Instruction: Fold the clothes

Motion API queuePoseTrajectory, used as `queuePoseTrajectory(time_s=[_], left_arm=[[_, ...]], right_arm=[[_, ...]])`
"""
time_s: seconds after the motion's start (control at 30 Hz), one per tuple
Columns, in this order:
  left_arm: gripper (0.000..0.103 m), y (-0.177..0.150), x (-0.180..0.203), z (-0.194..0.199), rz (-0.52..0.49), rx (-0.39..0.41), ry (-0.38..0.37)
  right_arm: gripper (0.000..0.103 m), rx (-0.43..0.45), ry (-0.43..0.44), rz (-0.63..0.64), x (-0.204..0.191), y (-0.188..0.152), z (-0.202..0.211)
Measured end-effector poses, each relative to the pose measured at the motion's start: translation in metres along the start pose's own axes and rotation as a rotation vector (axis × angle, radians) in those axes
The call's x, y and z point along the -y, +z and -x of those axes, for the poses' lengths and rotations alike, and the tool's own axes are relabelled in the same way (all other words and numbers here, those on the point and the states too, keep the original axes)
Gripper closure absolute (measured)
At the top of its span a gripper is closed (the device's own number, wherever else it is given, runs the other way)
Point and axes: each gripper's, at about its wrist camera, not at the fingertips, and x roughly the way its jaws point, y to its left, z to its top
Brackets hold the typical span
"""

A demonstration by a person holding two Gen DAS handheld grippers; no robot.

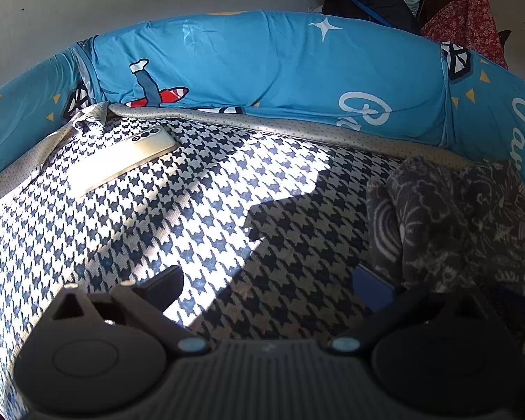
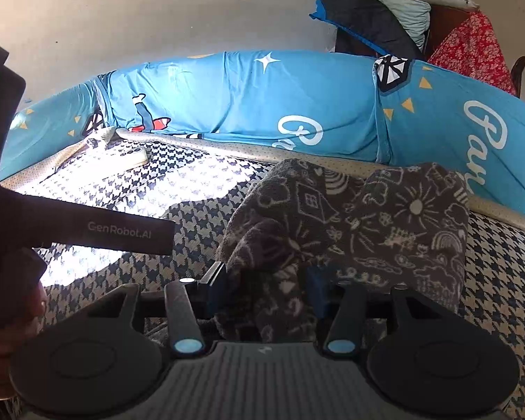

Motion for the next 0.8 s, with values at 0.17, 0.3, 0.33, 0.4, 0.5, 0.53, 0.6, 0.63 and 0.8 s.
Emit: queuePoseTrajectory(time_s=[0.17, 0.3, 0.33, 0.4, 0.5, 0.53, 0.6, 0.63, 0.8], left_arm=[[0.000, 0.000, -0.002, 0.000, 0.004, -0.002, -0.003], [0.000, 0.001, -0.004, 0.001, 0.006, -0.001, -0.005], [0.000, 0.001, -0.004, 0.001, 0.006, -0.002, -0.005], [0.000, 0.001, -0.004, 0.000, 0.006, -0.003, -0.005], [0.000, 0.001, -0.005, 0.000, 0.003, -0.003, -0.003], [0.000, 0.001, -0.005, 0.000, 0.003, -0.003, -0.003], [0.000, 0.001, -0.005, 0.000, 0.004, -0.004, -0.002], [0.000, 0.001, -0.005, 0.000, 0.004, -0.004, -0.002], [0.000, 0.001, -0.004, 0.000, 0.004, -0.005, -0.004]], right_arm=[[0.054, -0.021, 0.012, 0.009, -0.004, -0.002, -0.009], [0.053, -0.034, 0.017, 0.012, -0.006, -0.003, -0.015], [0.052, -0.037, 0.018, 0.014, -0.007, -0.004, -0.016], [0.051, -0.044, 0.015, 0.022, -0.009, -0.005, -0.020], [0.047, -0.054, 0.013, 0.036, -0.014, -0.007, -0.025], [0.047, -0.057, 0.013, 0.043, -0.015, -0.007, -0.026], [0.046, -0.063, 0.009, 0.056, -0.018, -0.009, -0.030], [0.046, -0.064, 0.007, 0.062, -0.019, -0.009, -0.031], [0.041, -0.062, 0.002, 0.083, -0.024, -0.012, -0.034]])
